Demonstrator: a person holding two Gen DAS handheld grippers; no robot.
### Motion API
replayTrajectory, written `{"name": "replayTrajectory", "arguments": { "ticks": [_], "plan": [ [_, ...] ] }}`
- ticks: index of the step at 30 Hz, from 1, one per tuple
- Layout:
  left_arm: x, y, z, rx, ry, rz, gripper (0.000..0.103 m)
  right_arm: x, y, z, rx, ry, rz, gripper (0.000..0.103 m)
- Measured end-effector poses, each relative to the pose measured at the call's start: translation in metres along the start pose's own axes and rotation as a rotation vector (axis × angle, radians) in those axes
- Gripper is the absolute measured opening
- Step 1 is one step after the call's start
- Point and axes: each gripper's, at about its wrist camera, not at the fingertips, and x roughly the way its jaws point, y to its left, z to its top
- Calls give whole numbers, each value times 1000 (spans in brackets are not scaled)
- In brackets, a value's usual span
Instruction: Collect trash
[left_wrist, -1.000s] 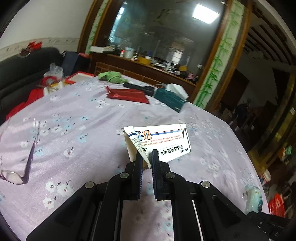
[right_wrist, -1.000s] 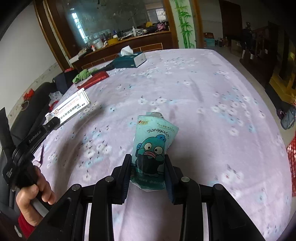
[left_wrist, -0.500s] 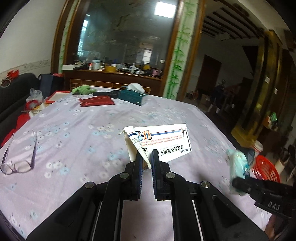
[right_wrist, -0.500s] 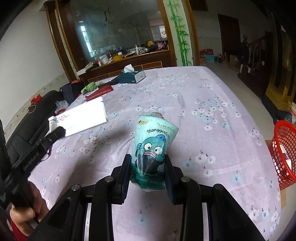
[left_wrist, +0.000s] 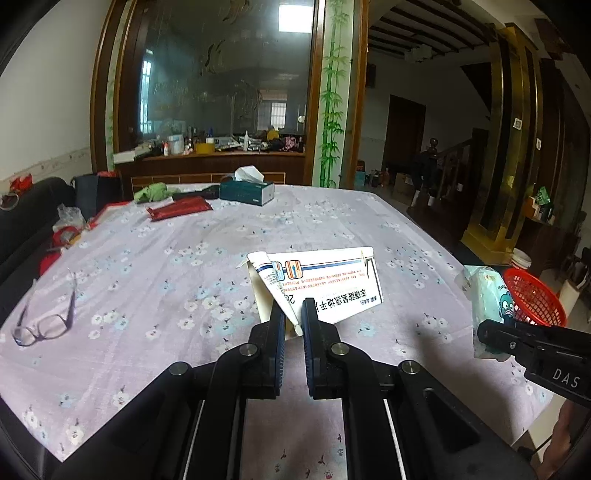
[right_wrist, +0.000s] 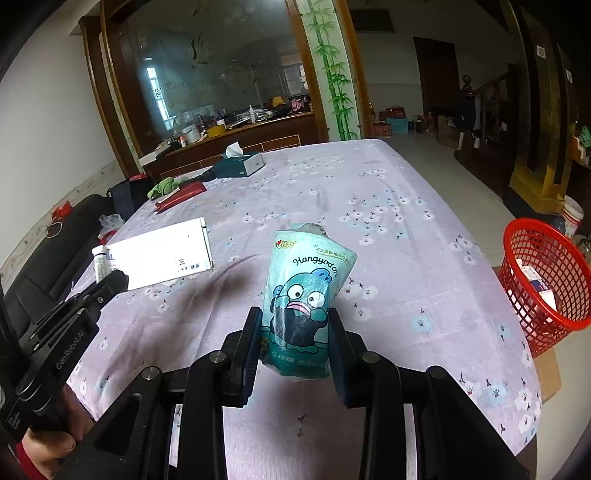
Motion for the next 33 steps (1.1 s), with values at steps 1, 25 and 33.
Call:
{"name": "replayTrajectory", "arguments": {
  "ticks": [1,25,33],
  "plan": [
    [-1,-2,0,6,-4,5,8,0,0,-1,0,0,0,36],
    [4,-3,-4,50,-22,54,8,7,3,-4,-5,16,-3,36],
    [3,-7,-3,56,-22,51,8,7,0,-4,0,17,-5,36]
  ]
}}
